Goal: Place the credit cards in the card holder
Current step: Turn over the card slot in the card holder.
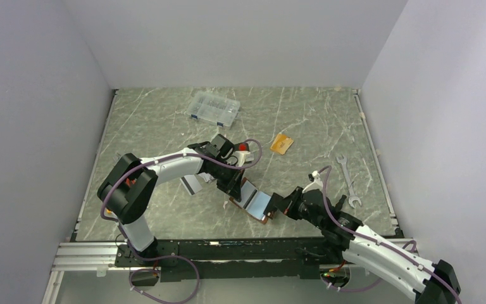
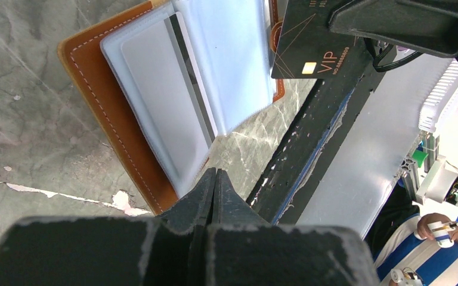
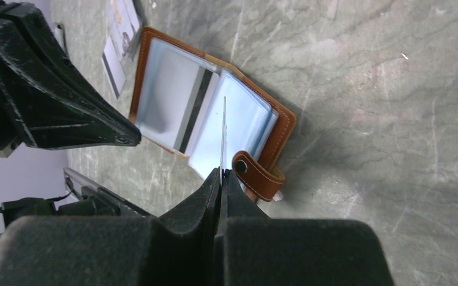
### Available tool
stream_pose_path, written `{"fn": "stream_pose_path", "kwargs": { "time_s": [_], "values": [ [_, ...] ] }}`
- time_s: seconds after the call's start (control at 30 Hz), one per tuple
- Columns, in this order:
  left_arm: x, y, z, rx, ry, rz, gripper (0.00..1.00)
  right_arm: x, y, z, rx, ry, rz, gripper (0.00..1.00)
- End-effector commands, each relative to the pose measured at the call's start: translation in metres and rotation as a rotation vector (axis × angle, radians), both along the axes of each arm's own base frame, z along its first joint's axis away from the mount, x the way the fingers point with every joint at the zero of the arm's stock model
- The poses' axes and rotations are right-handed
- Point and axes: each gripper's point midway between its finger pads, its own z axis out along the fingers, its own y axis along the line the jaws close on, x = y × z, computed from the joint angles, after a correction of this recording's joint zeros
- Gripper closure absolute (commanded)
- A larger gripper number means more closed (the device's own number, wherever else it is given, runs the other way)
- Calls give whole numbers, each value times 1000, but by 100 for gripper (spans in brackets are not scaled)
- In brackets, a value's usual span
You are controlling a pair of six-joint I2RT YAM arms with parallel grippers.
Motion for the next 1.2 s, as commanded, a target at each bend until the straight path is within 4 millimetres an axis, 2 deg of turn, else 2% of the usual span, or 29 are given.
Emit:
{"fn": "stream_pose_path", "kwargs": {
  "time_s": [0.0, 0.23, 0.37, 0.6, 0.77, 0.87, 1.17],
  "values": [
    [-1, -3, 14, -42, -31, -11, 100, 10, 11, 24, 93, -76, -6, 100],
    [-2, -4, 14, -44, -25, -14, 100, 14, 14, 32, 113, -107, -10, 100],
    [-2, -4, 15, -45, -25, -14, 100, 9, 11, 25, 56, -77, 15, 100],
    [4, 2, 11, -8, -45, 14, 100, -1, 4, 2, 3, -3, 18, 100],
    [13, 8, 11, -17, -19, 62, 100, -1, 5, -3, -30, 15, 31, 100],
    [11, 5, 13, -53, 36, 60, 100, -2, 6, -7, -56, 31, 45, 100],
    [18, -6, 9, -60, 151, 38, 100, 7, 15, 8, -114, 4, 87, 100]
  ]
}}
